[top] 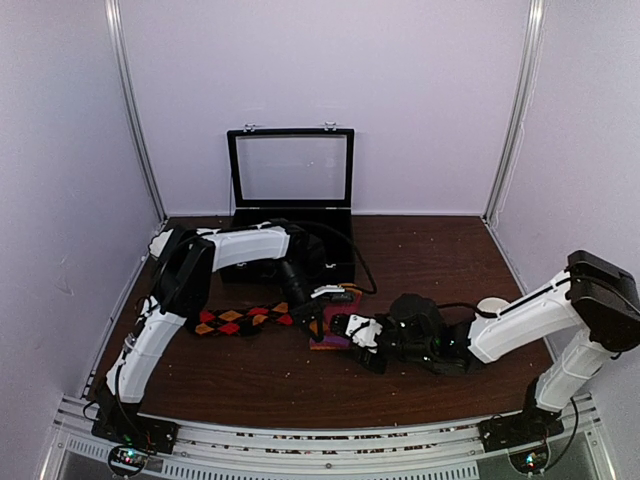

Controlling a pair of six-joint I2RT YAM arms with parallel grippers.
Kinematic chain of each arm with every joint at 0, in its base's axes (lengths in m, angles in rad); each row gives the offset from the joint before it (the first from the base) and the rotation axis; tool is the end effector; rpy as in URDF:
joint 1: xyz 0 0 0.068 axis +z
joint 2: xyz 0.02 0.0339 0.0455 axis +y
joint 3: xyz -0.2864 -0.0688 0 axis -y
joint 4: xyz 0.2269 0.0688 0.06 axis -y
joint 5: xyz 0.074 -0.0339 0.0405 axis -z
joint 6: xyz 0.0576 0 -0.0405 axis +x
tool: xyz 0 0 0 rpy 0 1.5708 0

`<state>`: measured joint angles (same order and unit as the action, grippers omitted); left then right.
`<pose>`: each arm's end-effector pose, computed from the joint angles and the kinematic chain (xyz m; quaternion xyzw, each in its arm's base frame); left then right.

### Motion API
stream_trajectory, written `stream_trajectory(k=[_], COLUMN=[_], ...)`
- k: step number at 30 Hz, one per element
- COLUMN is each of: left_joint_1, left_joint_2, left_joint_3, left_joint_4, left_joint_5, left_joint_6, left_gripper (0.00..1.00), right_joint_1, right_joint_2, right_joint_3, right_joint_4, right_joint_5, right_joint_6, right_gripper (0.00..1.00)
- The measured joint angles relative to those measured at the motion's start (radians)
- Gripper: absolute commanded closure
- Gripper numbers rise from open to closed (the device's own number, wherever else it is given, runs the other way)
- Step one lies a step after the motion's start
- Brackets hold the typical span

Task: Roll the socks
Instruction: Roll the sock at the center of the board.

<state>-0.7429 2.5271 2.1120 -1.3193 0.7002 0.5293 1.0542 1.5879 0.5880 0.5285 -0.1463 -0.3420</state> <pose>0.3186 -0.3430 0.1256 -0.5336 -0.7697 0.3317 0.1128 0.1481 0.2778 0.1819 -0.5759 0.6269 0.2401 0.4666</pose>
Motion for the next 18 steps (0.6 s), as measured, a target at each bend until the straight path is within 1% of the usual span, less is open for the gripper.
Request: stream_trajectory(k=[6,14,16,18], left_joint_1=[0.003,0.006,0.006,0.006], left_joint_2=[0.016,0.032,0.032,0.032], left_joint_3=[0.024,0.048,0.048,0.048], left_joint_4=[-0.023,-0.046,-0.046,-0.046], left_joint_5=[0.007,0.018,0.018,0.018], left_joint_6=[0.002,0.011,0.016,0.021], left_gripper=[0.99,0.97,0.96,0.96], right_joint_1=[-0.003,-0.036,-0.047,-0.058], right_joint_2=[0.128,0.205,0.224,0.24], right_joint_3=[0.095,0.159,0.167,0.174], right_joint_4=[-0.045,-0.092,-0.1,-0.109], right_joint_5=[-0.011,-0.015,-0.019,-0.024], right_joint_6=[-0.083,-0.147,-0.153,-0.154], right_gripper=[0.59,0.65,0.68,0.74])
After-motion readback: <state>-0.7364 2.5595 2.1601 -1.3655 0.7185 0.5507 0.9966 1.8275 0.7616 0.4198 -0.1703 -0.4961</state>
